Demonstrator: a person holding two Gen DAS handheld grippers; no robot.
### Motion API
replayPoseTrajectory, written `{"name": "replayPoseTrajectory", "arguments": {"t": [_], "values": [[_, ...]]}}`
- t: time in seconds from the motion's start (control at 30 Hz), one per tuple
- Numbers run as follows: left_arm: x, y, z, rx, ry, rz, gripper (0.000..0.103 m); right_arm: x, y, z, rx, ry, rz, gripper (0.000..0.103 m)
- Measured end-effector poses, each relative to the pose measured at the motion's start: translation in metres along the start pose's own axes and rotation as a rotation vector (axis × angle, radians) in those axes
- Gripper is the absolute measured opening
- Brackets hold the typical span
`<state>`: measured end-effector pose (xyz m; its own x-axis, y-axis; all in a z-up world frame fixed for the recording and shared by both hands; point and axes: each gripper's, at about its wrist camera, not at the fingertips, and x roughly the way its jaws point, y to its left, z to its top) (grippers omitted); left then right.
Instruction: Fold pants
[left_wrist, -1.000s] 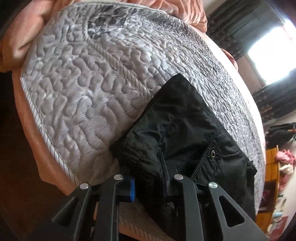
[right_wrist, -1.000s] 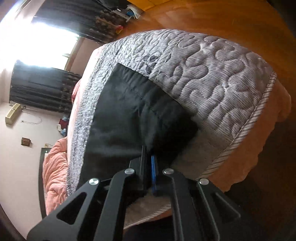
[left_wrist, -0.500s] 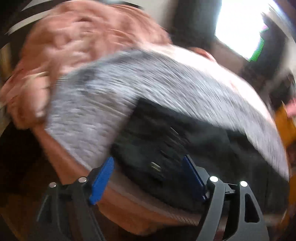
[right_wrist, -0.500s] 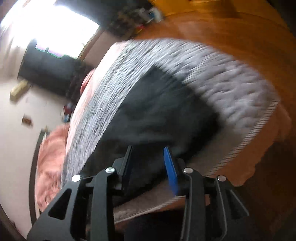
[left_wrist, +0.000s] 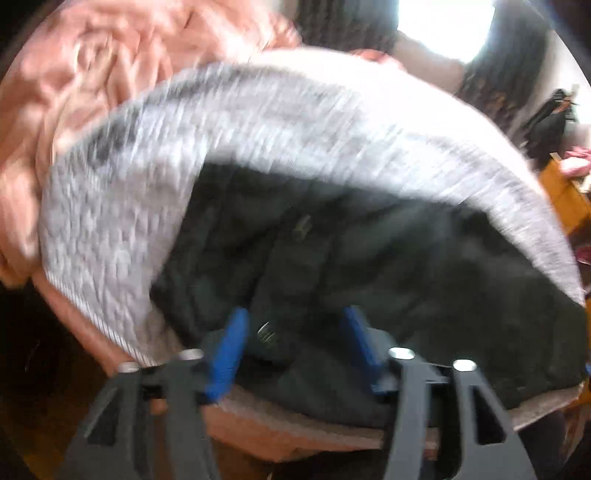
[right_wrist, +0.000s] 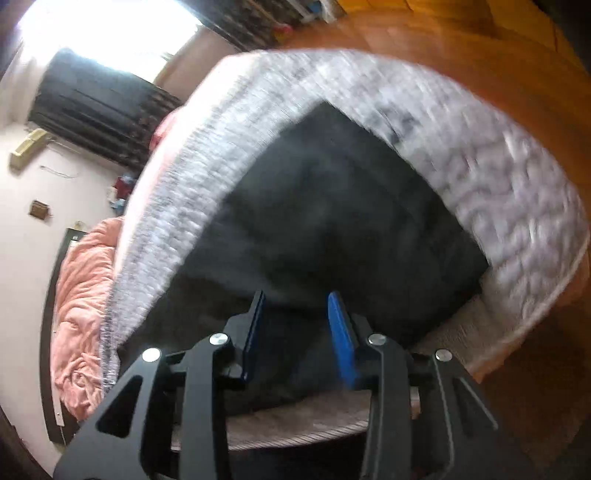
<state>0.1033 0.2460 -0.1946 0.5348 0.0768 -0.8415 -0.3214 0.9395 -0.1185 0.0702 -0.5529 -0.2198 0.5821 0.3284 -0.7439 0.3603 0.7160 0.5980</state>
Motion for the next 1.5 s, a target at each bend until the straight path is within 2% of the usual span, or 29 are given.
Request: {"name": "replayPoseTrajectory", "arguments": {"t": [0.07,0.17,0.27,0.4,0.43,0.5,0.53,0.57,0.63,0.67,0.7,0.8,0.87,0.97,1.07,1.23,1.4,1.5], "values": [[-0.014,-0.003,0.014,0.02,-0.086,0.002,0.09,-0.001,0.007,0.022,0.021,-0.024,0.034,0.035],[0.002,0.006,0.044,-0.015,-0.088,0.003,0.09,0.009,0.022,0.06,0.038,-0.049,0.056,0.035],[0.037,0.029,0.065,-0.108,-0.017,0.041,0.09,0.029,0.025,0.098,0.071,-0.046,0.053,0.035],[0.089,0.066,0.075,-0.219,0.137,0.158,0.085,0.069,0.012,0.13,0.13,0.013,0.001,0.034],[0.1,0.072,0.073,-0.227,0.169,0.178,0.085,0.077,0.009,0.133,0.134,0.023,-0.025,0.03],[0.107,0.076,0.066,-0.24,0.188,0.182,0.09,0.093,0.0,0.14,0.134,0.06,-0.081,0.007],[0.11,0.08,0.064,-0.256,0.197,0.179,0.091,0.096,-0.004,0.142,0.138,0.072,-0.092,0.003],[0.11,0.08,0.063,-0.264,0.2,0.176,0.092,0.093,-0.013,0.142,0.14,0.082,-0.079,0.003],[0.108,0.08,0.062,-0.266,0.2,0.176,0.092,0.074,-0.014,0.142,0.147,0.07,-0.016,0.027],[0.106,0.079,0.062,-0.25,0.193,0.182,0.092,0.052,-0.015,0.139,0.14,0.036,0.043,0.054],[0.102,0.077,0.063,-0.237,0.184,0.187,0.092,0.03,-0.016,0.132,0.123,0.005,0.069,0.064],[0.077,0.072,0.057,-0.241,0.121,0.177,0.09,-0.028,-0.039,0.093,0.104,-0.032,0.087,0.066],[0.055,0.073,0.048,-0.292,0.041,0.132,0.092,-0.049,-0.065,0.063,0.137,-0.048,0.065,0.067],[0.038,0.073,0.032,-0.345,-0.01,0.079,0.094,-0.056,-0.105,0.017,0.243,-0.046,0.089,0.067],[0.04,0.073,0.016,-0.381,0.025,0.031,0.094,-0.039,-0.126,-0.012,0.36,-0.044,0.161,0.067],[0.04,0.063,0.009,-0.353,0.037,0.074,0.095,-0.026,-0.135,-0.029,0.453,-0.099,0.235,0.07],[0.043,0.057,0.015,-0.372,0.048,0.039,0.095,-0.022,-0.124,-0.032,0.432,-0.086,0.279,0.07],[0.051,0.056,0.011,-0.373,0.075,0.037,0.095,-0.01,-0.126,-0.029,0.467,-0.086,0.308,0.069]]}}
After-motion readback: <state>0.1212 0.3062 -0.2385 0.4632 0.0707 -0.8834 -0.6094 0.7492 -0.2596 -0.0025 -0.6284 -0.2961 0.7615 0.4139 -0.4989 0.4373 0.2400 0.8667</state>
